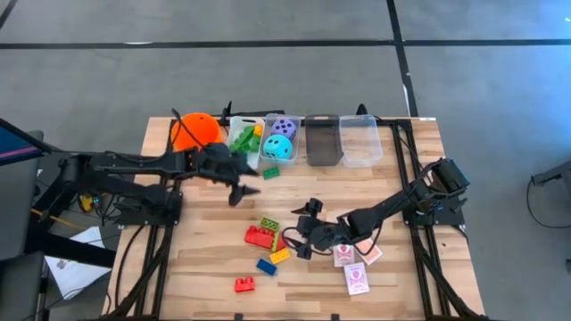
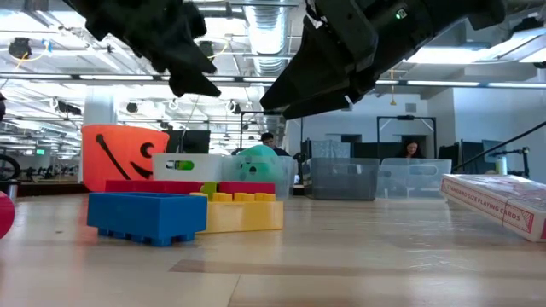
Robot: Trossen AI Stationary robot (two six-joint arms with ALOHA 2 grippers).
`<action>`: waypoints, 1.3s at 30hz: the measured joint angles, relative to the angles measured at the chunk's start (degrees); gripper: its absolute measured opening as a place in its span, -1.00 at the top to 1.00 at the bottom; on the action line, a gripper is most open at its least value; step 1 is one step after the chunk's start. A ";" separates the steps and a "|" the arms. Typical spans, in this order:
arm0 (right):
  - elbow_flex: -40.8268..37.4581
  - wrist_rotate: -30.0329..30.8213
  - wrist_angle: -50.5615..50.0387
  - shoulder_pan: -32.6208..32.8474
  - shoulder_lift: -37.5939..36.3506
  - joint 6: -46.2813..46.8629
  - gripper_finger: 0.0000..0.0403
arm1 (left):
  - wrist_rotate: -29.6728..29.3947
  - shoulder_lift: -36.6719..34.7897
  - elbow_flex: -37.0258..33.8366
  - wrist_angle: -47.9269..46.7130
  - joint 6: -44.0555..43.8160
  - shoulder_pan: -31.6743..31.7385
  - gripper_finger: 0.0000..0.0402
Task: Pick & Place Toys
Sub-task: Put the top large red game piece into the white bin
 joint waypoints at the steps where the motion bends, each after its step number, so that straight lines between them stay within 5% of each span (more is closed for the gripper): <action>1: 0.00 -0.39 0.00 -0.03 0.00 -0.03 -0.97 | 0.06 0.34 0.02 0.39 -1.05 -1.77 -0.44; 10: 0.00 -1.39 0.00 -0.04 0.00 -0.20 -0.97 | -15.60 7.82 0.02 0.98 -2.49 -22.70 -0.44; 16: -0.01 -1.39 0.08 -0.07 0.00 -0.20 -0.97 | -25.11 16.03 0.02 0.98 -2.52 -30.85 -0.45; 24: -0.02 -1.39 0.42 -0.15 0.00 -0.18 -0.97 | -26.37 22.23 0.02 1.00 -3.98 -30.98 -0.45; 39: -0.01 -1.39 0.23 -0.59 0.00 -0.20 -0.97 | -24.69 22.86 0.20 -3.47 -7.69 -31.07 -0.45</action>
